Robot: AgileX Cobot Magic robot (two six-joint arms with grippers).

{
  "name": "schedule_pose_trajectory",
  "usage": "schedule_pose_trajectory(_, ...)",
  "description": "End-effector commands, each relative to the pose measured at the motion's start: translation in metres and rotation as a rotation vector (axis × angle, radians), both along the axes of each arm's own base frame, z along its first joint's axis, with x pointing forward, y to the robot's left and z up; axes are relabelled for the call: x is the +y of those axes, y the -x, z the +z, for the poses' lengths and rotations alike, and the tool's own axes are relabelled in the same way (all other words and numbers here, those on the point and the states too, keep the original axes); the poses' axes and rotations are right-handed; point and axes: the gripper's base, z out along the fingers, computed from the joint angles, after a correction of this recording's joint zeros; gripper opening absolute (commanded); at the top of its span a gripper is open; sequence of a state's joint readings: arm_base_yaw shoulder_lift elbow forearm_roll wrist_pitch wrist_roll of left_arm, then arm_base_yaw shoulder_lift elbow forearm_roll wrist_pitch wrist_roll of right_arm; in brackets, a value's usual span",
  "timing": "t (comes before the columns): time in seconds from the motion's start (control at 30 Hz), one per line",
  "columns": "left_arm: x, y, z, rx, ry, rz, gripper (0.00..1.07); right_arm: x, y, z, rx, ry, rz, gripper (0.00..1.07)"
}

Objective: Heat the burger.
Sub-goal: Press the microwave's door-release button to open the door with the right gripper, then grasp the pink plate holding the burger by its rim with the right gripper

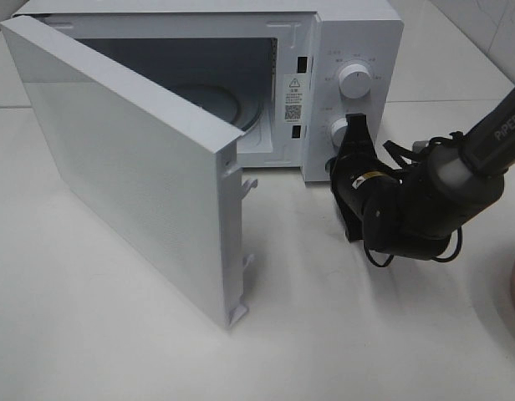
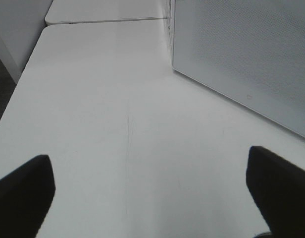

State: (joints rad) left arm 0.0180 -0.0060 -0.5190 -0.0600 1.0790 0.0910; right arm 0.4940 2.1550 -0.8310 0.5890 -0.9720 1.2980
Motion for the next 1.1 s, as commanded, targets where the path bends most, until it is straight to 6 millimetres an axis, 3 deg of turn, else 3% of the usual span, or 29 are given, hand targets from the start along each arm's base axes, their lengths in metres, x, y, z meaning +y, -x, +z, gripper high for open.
schedule_pose_trajectory(0.03,0.0,0.002,0.0,-0.027,0.004,-0.009,0.98,-0.008,0.005,0.012,-0.01,0.023,0.001,0.0)
schedule_pose_trajectory(0.33,0.0,0.002,0.0,-0.027,0.004,-0.009,0.98,-0.009,0.03,0.013,0.137,0.044,0.112,0.0)
schedule_pose_trajectory(0.57,0.0,0.002,0.0,-0.027,0.004,-0.009,0.98,-0.013,0.054,0.034,0.159,0.091,0.232,0.0)
schedule_pose_trajectory(0.83,0.0,0.002,0.0,-0.027,0.004,-0.009,0.98,-0.015,0.081,0.058,0.272,0.282,0.465,0.02)
schedule_pose_trajectory(1.1,0.0,0.002,0.0,-0.027,0.004,-0.009,0.98,-0.019,0.107,0.085,0.332,0.585,0.802,0.04)
